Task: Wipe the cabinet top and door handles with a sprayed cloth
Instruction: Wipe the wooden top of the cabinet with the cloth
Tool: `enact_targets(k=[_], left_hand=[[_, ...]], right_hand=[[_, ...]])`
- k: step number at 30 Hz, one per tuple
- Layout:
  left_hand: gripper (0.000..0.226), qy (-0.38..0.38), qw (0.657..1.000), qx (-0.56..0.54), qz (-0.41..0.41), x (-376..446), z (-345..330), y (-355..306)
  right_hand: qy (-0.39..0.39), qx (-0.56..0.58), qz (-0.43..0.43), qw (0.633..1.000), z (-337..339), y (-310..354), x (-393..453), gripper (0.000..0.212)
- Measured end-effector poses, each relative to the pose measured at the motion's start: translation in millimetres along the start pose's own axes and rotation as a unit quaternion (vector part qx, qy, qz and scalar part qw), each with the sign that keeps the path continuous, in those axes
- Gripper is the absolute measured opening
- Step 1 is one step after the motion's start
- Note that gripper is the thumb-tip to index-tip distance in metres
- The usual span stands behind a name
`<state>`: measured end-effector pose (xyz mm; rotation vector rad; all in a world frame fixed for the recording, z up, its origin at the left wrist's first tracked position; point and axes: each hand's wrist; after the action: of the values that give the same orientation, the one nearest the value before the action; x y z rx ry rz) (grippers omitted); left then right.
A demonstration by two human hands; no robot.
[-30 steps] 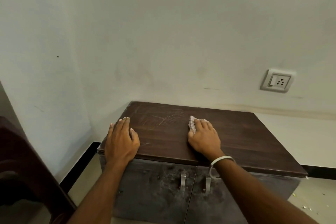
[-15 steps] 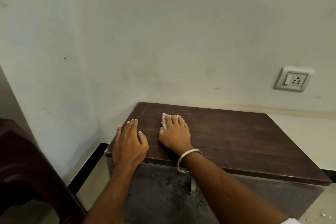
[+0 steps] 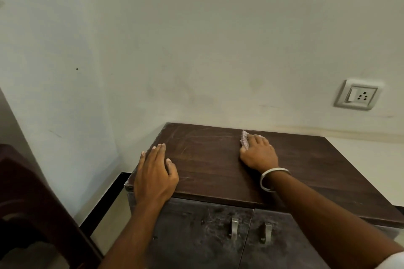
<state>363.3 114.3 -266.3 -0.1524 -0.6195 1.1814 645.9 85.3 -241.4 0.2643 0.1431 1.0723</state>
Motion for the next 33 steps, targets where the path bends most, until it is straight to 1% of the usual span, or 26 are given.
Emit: enact_targets(k=[2,4,8,11,17,20,24,28,33], left_hand=[[0.059,-0.003,1.000,0.001,-0.003,0.2,0.2,0.1],[0.059,-0.004,1.000,0.002,-0.005,0.7,-0.4,-0.3],[0.059,-0.001,1.000,0.007,-0.004,0.9,-1.3,0.7],[0.059,-0.005,1.000,0.000,-0.004,0.9,-1.5,0.4],[0.058,-0.012,1.000,-0.007,0.000,-0.1,-1.1,-0.7],[0.058,-0.012,1.000,-0.008,-0.003,-0.3,-1.1,0.1],[0.059,-0.012,1.000,-0.011,-0.003,-0.2,-1.5,1.3],[0.059,-0.010,1.000,-0.012,0.001,0.3,-1.4,1.5],[0.059,-0.010,1.000,-0.014,0.002,-1.1,-0.8,0.5]], right_hand=[[-0.013,0.007,-0.031,0.999,5.8,-19.9,5.1,0.060],[-0.012,0.010,-0.047,0.999,8.0,-25.9,9.5,0.059],[-0.013,-0.002,-0.055,0.998,3.8,-4.6,15.3,0.060],[-0.006,-0.003,-0.018,1.000,-4.5,28.0,21.8,0.061],[0.035,0.003,0.106,0.994,-25.7,102.9,33.7,0.066],[0.041,0.018,0.134,0.990,-30.5,112.9,38.7,0.065],[0.042,0.038,0.130,0.990,-21.2,90.4,47.0,0.062],[0.040,0.036,0.077,0.996,-1.2,46.7,56.5,0.058],[0.027,0.031,0.002,0.999,24.7,-28.2,63.0,0.058]])
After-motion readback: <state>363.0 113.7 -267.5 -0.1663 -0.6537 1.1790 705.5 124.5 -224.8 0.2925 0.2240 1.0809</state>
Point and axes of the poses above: each hand's wrist, its own x-axis towards the middle knuckle, its own z-axis out of the back of the hand, y = z × x, and after that the axes turned 10 degrees about y, right-handed
